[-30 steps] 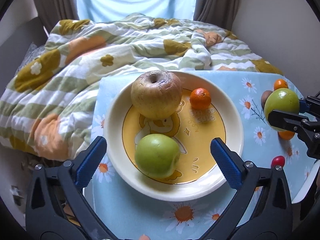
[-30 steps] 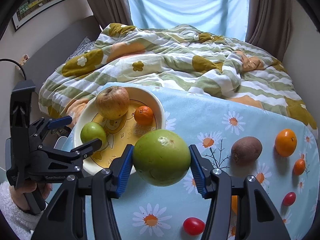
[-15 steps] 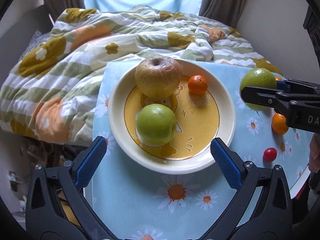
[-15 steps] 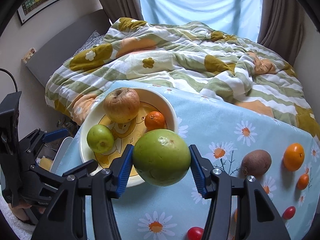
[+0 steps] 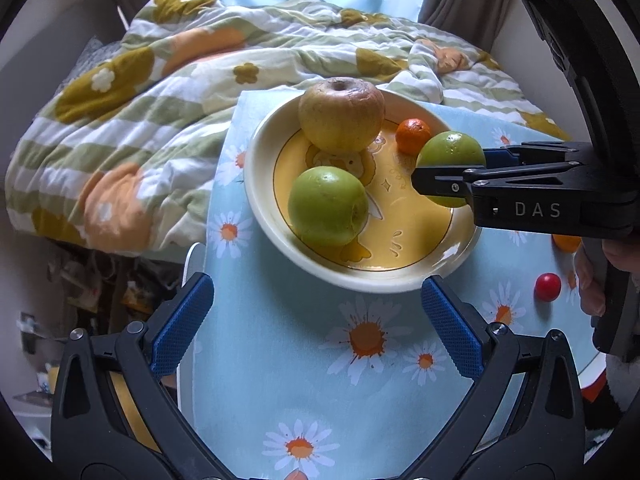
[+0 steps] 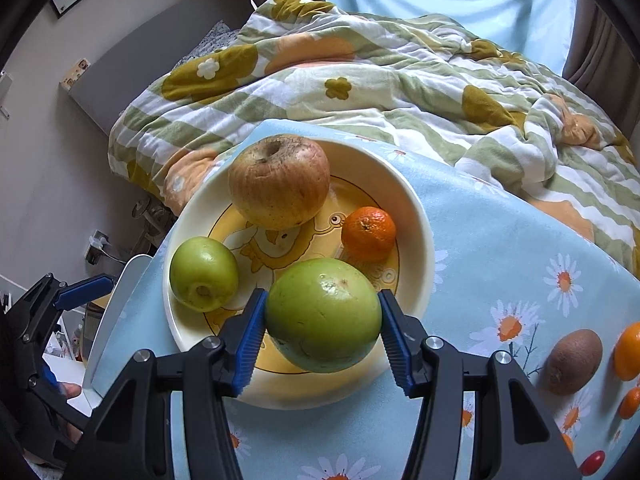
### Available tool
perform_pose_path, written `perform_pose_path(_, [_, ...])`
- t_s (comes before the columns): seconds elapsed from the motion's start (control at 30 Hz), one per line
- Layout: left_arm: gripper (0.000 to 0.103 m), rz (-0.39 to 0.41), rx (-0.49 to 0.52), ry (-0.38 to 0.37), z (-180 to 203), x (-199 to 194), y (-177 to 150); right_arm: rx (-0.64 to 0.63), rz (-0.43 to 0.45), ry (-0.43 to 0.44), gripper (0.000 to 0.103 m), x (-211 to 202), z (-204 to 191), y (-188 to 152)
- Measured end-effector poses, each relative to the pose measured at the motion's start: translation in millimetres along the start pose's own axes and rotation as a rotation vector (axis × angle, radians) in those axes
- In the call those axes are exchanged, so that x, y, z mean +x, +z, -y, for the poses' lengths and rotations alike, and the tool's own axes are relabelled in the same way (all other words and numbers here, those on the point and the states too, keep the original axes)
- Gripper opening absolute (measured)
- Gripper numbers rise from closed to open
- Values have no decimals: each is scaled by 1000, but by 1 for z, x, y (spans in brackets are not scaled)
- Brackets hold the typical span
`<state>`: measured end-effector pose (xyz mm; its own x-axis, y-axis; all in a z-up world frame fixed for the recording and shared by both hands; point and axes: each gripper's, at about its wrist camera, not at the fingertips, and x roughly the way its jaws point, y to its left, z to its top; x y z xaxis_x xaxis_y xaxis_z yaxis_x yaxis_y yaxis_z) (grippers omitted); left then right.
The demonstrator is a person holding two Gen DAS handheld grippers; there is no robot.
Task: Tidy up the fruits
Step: 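Lower the green fruits into the bowl and open both grippers, then move both tools back toward the red tomatoes and oranges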
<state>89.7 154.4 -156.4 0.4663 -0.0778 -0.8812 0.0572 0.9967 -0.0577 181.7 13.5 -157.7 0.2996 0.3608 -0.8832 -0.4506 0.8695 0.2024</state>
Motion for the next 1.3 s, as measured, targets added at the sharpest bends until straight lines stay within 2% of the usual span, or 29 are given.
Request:
perform_pose_path(0.33, [103, -20, -18, 7, -2, 4, -8, -65, 2, -15, 51, 10, -9, 0])
perform_pose_path(0.4, [103, -20, -17, 7, -2, 4, -8, -64, 10, -8, 53, 8, -9, 0])
perform_pose_path(0.43, [103, -20, -17, 8, -2, 4, -9, -62, 18, 1, 67, 6, -9, 0])
perform_pose_path(0.47, [103, -21, -17, 7, -2, 4, -8, -62, 27, 8, 85, 4, -9, 0])
perform_pose_path(0.53, [103, -23, -18, 7, -3, 3, -10, -67, 59, 16, 93, -4, -11, -1])
perform_pose_path(0.6, [103, -25, -19, 7, -3, 2, -11, -74, 85, 18, 95, -9, -11, -2])
perform_pose_path(0.67, [103, -26, -22, 4, -3, 0, -13, -74, 99, 11, 102, -12, -11, -3])
perform_pose_path(1.17, [103, 13, 3, 18, -1, -30, -7, -41, 145, 16, 102, -53, -17, -10])
perform_pose_path(1.3, [103, 39, 47, 24, 7, -47, -2, 5, 148, 6, 102, -73, -20, -16])
